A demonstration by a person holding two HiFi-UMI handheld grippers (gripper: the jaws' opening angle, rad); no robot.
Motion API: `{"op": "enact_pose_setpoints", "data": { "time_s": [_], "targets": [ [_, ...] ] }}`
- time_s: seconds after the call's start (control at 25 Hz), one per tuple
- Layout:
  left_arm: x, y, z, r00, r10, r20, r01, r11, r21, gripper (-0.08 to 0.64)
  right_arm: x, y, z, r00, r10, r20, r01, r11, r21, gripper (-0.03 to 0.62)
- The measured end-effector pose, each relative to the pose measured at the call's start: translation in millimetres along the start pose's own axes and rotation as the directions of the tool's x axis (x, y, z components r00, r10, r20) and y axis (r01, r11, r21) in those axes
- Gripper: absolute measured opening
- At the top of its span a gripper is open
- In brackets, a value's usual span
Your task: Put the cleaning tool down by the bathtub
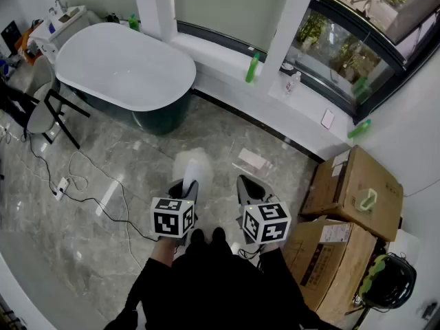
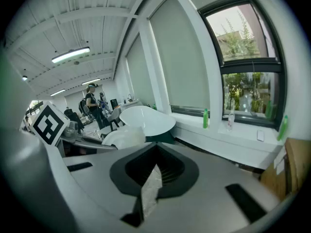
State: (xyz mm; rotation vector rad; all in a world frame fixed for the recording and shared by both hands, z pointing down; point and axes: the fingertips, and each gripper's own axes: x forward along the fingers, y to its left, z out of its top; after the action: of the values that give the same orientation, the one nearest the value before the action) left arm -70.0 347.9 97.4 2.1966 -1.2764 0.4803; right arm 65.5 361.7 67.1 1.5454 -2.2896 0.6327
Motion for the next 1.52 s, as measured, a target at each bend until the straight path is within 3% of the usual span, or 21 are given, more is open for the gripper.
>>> {"op": "enact_pose_setpoints", "data": {
  "time_s": [0.64, 1.2, 1.52],
  "targets": [
    [19, -3, 5, 1.000, 0.008, -0.002, -0.008, 1.000, -0.020, 0.094, 8, -21, 1, 0.999, 0.033, -0.001, -0.033, 0.999, 0.021, 0.000],
    [40, -19, 28, 0.998, 0.049, 0.032, -0.050, 0.998, 0.025, 0.095, -13, -82, -8, 0.999, -0.025, -0.019, 0.027, 0.997, 0.078, 0.000],
    [68, -13, 40, 0.999, 0.035, 0.013, -0.036, 0.999, 0.028, 0.095, 5, -100, 9, 0.998, -0.056, -0.027, 0.058, 0.994, 0.093, 0.000]
  ]
}}
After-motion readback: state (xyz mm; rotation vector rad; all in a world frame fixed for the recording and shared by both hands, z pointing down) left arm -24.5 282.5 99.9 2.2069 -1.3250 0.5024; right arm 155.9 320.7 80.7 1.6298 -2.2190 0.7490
